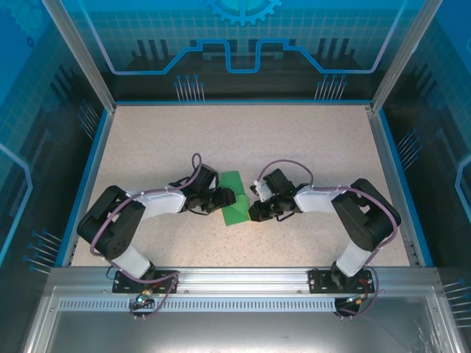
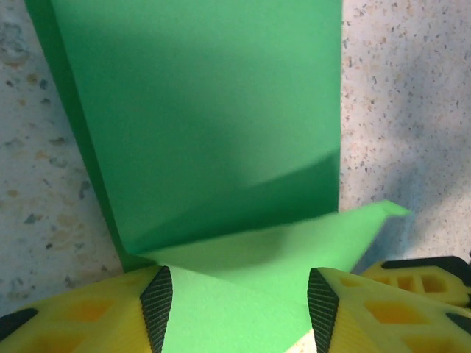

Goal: Fold a paper plane with a square sheet of paper (pick it up from the middle)
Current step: Fold the triangle a second time at the center of the table, then turn over the paper at the center of the table.

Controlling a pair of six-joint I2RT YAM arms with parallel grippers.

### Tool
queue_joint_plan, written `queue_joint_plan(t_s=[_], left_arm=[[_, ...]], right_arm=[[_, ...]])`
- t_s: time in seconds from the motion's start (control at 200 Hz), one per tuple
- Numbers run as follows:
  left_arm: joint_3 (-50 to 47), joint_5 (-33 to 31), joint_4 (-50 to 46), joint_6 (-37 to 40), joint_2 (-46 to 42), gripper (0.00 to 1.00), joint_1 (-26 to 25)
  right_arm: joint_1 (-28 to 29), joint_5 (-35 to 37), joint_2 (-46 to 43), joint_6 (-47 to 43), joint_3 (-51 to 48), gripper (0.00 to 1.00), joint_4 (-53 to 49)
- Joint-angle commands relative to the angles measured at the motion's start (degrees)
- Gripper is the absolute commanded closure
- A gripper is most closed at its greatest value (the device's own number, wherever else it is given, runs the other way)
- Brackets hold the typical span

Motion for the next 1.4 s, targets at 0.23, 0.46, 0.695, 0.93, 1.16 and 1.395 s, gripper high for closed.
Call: queue_joint_plan(t_s=[0.23,0.46,0.695,0.93,1.16,1.395], left_arm=[[-2.26,-0.74,4.74,-1.67,0.44,0.45,-0.51],[-0.17,-0.56,5.71,-1.46,1.67,0.47,-0.47],[0.85,-0.87,3.13,0.35,0.05,0.54,-0.52],[1.87,-0.72,1.86,1.34,-0.88,0.65,-0.52],[3.17,-0.53,-0.08,1.85,-1.38,0.75,-0.51],[3.5,-0.79,-2.24,2.11,-2.49,0.79,-0.48]], right_arm=[[-1.45,-0.24,-0.28,0.71,-2.12,0.94,0.48],[-1.76,-0.63,-0.38,0.53,-2.36,0.93,0.33],[-1.95,-0.87,-0.28,0.93,-3.07,0.94,1.3],[-2.28,-1.01,-0.71,1.0,-3.44,0.94,1.44],[-2.42,-1.31,-0.96,1.3,-3.36,0.93,1.75],[-2.48,-1.23,-2.28,1.45,-3.24,0.94,1.19]])
